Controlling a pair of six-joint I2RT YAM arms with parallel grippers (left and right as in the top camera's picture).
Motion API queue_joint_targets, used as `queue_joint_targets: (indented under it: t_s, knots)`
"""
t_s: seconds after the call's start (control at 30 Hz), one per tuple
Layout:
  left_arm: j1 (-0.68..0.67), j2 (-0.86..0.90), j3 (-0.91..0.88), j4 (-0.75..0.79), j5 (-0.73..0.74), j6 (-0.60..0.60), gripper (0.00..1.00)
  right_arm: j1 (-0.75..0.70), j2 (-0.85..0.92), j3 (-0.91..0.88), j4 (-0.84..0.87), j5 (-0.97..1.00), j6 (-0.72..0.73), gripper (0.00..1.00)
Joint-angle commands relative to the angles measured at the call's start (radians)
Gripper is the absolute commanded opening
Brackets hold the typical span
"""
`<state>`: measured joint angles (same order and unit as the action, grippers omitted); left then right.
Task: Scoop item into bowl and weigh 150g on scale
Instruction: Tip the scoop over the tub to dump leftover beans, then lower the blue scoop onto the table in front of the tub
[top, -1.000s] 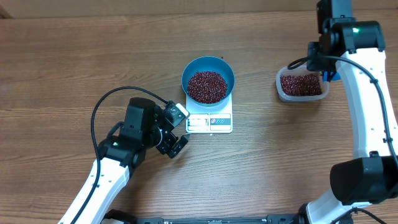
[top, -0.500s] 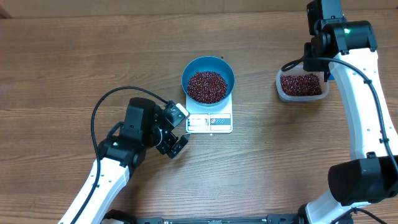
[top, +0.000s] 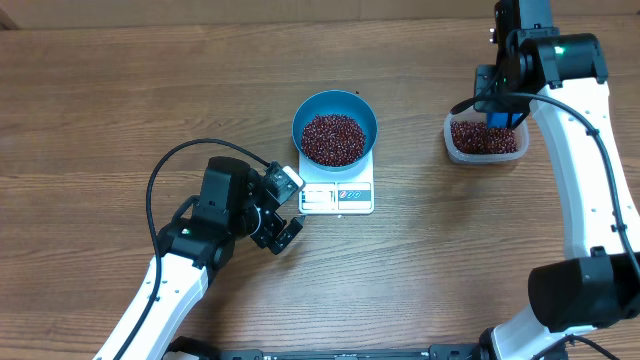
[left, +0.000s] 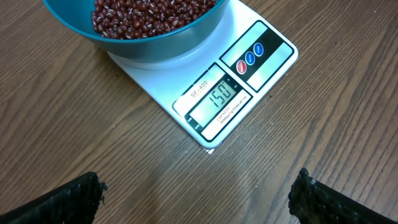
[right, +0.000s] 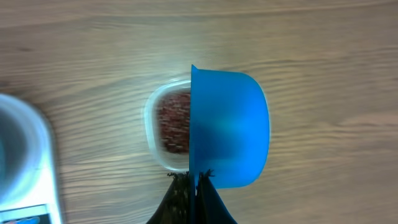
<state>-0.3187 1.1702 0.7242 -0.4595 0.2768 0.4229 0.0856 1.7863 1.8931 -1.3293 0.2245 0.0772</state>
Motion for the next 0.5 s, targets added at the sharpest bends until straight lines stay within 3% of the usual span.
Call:
queue_joint_targets:
  t_s: [0.0,0.23,0.47]
  knots:
    - [0.004,0.008,-0.005,0.000,0.001,0.019,1.00,0.000,-0.122,0.047,0.012,-0.183,-0.029,0.04]
    - [0.004,0.008,-0.005,0.000,0.001,0.019,1.00,-0.151,-0.327,0.044,-0.064,-0.526,-0.105,0.04]
    - [0.004,0.008,-0.005,0.000,0.001,0.019,1.00,-0.311,-0.377,0.013,-0.239,-0.742,-0.249,0.04]
